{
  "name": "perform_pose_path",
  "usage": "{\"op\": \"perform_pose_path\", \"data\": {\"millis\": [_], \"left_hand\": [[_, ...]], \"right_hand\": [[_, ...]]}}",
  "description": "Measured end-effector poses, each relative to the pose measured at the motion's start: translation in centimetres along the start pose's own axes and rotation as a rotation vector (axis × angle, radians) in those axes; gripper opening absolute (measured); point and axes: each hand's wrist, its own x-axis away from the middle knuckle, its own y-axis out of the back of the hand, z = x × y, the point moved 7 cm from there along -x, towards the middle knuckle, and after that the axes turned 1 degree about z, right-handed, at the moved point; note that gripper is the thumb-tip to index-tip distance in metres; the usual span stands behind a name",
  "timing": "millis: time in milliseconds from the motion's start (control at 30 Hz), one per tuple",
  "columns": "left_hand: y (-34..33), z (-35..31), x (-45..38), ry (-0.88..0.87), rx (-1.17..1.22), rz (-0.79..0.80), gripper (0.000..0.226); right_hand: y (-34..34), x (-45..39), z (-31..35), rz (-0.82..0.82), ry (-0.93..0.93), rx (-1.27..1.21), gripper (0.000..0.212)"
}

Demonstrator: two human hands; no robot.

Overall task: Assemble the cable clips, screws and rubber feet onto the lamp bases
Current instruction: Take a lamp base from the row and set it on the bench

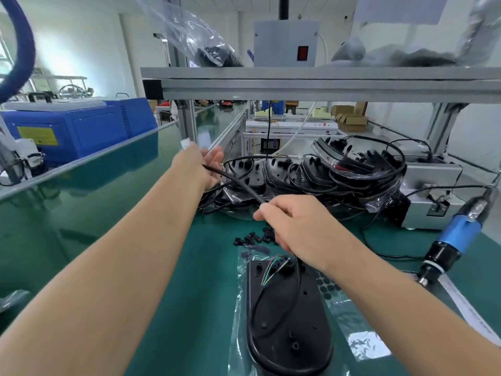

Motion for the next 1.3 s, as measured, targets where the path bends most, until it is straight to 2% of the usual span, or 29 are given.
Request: {"op": "perform_pose_path", "data": {"millis": [133, 233, 500, 700, 833, 1000, 1133, 1200, 1300], "left_hand": [[1.3, 1.2, -1.1, 0.101, -0.101, 0.011, 0.048], [3.2, 1.8, -2.5, 0.157, -0.127, -0.044, 0.056], [8.6, 2.7, -6.5, 0.207, -0.172, -0.166, 0.056], [10.4, 4.6, -7.6, 0.177, -0.362, -0.208, 0.052], [12.4, 5.6, -7.6, 0.208, -0.456, -0.234, 0.047], [13.2, 5.4, -7.2, 0.258, -0.394, -0.265, 0.042], [13.8, 5.6, -7.0, 0.277, -0.350, -0.297, 0.047], [13.6, 5.6, -6.9, 0.271, -0.444, -0.270, 0.047], [12.5, 5.9, -6.4, 0.254, -0.849, -0.168, 0.044]], "right_hand": [[-0.4, 0.6, 1.2, 0.080, 0.004, -0.099, 0.027], [-0.9, 0.9, 2.7, 0.142, 0.066, -0.059, 0.029], [-1.8, 1.8, 3.9, 0.299, 0.102, -0.020, 0.033], [-1.8, 1.8, 4.5, 0.415, 0.132, -0.048, 0.032], [-0.7, 1.4, 4.4, 0.414, 0.128, -0.118, 0.031], [-0.7, 2.0, 3.9, 0.431, 0.158, -0.044, 0.033], [-1.1, 2.5, 3.2, 0.510, 0.163, 0.026, 0.031], [-0.9, 2.7, 3.1, 0.541, 0.152, 0.041, 0.030], [0.4, 2.3, 3.7, 0.549, 0.173, 0.000, 0.028]]}}
